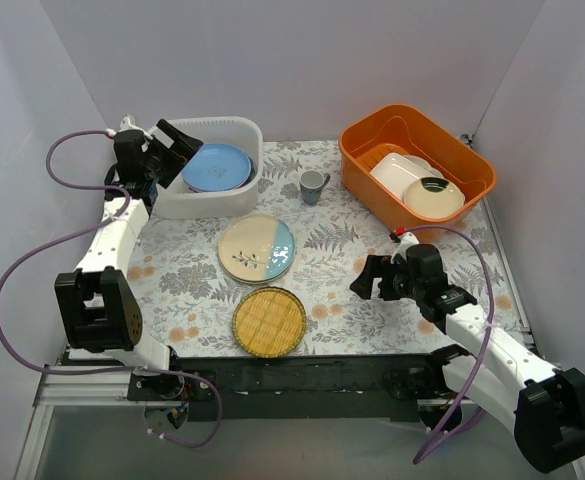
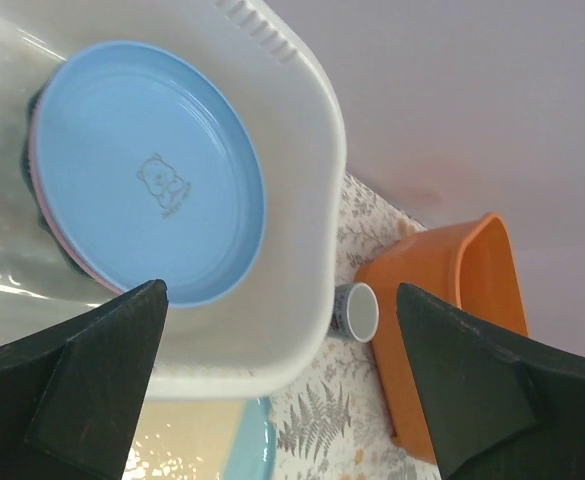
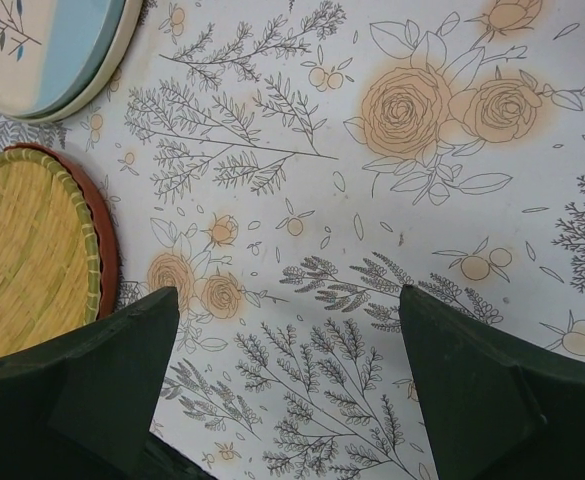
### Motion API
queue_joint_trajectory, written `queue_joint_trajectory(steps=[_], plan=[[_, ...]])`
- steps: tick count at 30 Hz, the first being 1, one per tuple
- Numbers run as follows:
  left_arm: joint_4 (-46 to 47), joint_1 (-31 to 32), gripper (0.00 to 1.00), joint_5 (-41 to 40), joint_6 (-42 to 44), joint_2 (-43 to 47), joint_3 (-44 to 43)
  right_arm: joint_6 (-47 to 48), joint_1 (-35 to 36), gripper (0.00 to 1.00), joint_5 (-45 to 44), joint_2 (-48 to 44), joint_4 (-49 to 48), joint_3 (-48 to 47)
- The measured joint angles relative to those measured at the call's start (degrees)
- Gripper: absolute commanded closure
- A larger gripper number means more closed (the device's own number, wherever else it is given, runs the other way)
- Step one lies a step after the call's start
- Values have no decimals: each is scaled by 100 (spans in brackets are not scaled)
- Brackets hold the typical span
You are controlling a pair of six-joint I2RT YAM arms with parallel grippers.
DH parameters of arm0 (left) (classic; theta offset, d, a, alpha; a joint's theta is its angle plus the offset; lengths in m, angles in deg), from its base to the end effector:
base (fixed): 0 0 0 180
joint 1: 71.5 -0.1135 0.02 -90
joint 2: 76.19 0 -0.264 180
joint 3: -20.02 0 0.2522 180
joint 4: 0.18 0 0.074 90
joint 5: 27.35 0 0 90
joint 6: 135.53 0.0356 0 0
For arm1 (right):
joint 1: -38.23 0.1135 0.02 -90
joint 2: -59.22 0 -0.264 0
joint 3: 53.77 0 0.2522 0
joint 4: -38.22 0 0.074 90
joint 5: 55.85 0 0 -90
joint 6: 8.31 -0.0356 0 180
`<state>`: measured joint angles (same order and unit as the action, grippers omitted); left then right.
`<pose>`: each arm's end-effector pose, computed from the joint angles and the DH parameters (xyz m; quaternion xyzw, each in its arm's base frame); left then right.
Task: Place the plates into the plastic bin on the countertop
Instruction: Place the plate in the plastic bin, then move the plate to the center of the board.
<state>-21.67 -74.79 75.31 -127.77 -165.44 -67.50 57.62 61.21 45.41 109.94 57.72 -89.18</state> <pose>0.3684 0.0134 0.3270 -0.5189 0.6504 -0.4188 0.3637 0.1681 0.0788 0.1891 -0.0371 0.8824 0.2637 0.3880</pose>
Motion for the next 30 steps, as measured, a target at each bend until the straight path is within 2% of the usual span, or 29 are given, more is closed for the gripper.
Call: queue_joint_trajectory(steps=[5,12,19,25,30], plan=[[68,321,2,142,61,459,452,7,44,4,118,282,-39,0],[-79,859,2,221,149,1058,1576,2,463,7,201,883,-127,-129],[-219,1123,2,203,142,1867,2594,-125,898,14,291,1274,-540,-195],[-402,1528,2,68,103,1950,3143,-254,1047,22,481,1762,-1001,-221],[-584,1665,2,0,33,2076,3709,-374,1473,26,625,2277,-1384,-411]])
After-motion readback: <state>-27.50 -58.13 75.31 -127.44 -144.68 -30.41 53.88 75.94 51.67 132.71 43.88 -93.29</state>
